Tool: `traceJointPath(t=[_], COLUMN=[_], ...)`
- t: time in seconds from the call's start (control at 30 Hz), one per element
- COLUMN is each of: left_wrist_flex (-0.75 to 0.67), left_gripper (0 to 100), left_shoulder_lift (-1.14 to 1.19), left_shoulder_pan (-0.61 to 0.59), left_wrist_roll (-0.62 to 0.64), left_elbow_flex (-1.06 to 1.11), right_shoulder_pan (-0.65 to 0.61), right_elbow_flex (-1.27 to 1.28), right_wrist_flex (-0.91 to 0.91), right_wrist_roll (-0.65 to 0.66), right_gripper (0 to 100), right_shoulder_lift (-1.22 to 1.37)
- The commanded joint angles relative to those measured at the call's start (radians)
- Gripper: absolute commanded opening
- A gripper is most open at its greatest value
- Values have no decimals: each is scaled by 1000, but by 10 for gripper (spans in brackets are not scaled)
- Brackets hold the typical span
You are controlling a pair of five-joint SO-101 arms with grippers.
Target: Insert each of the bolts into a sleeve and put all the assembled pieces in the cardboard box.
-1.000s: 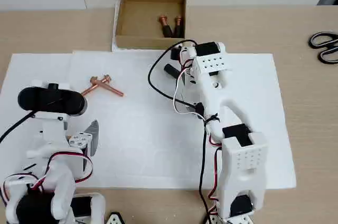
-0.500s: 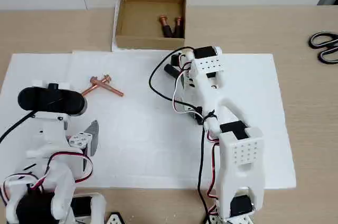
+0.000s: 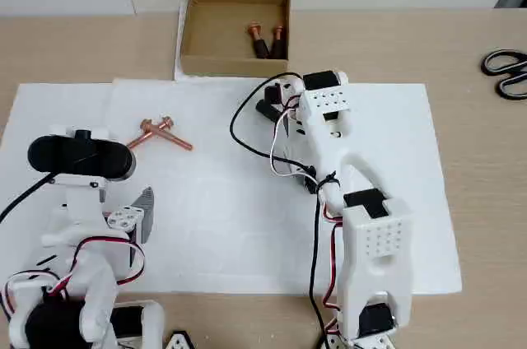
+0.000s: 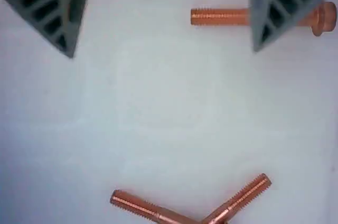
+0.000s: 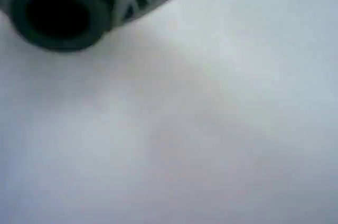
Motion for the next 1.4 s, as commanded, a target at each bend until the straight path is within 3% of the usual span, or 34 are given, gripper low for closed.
traceJointPath(t=[0.0, 0.13, 0.5, 0.6, 0.7, 0.9, 1.0, 1.13, 1.37], left_wrist_flex=[-2, -2, 6, 54, 100, 153, 160, 69, -48], left_gripper=[203, 203, 203, 203, 203, 203, 203, 203, 203], left_shoulder_lift=[5, 58, 644, 721, 735, 709, 689, 669, 712], left_shoulder_pan=[-5, -5, -6, -6, -9, -161, -227, -241, -226], left_wrist_roll=[9, 31, 178, 160, 152, 457, 470, 485, 707], left_elbow_flex=[-10, -24, -352, -387, -395, -387, -328, -162, -35], right_shoulder_pan=[-7, -7, -7, -5, -4, 5, 4, 4, -1], right_elbow_flex=[-28, -26, 91, 115, 120, 120, 120, 120, 120], right_wrist_flex=[13, 12, 8, 8, 8, 8, 8, 7, 7], right_wrist_roll=[12, 12, 14, 14, 14, 14, 14, 14, 12], right_gripper=[4, 4, 4, 4, 4, 4, 4, 4, 4], right_shoulder_lift=[-191, -320, -384, -390, -390, -386, -386, -386, -386])
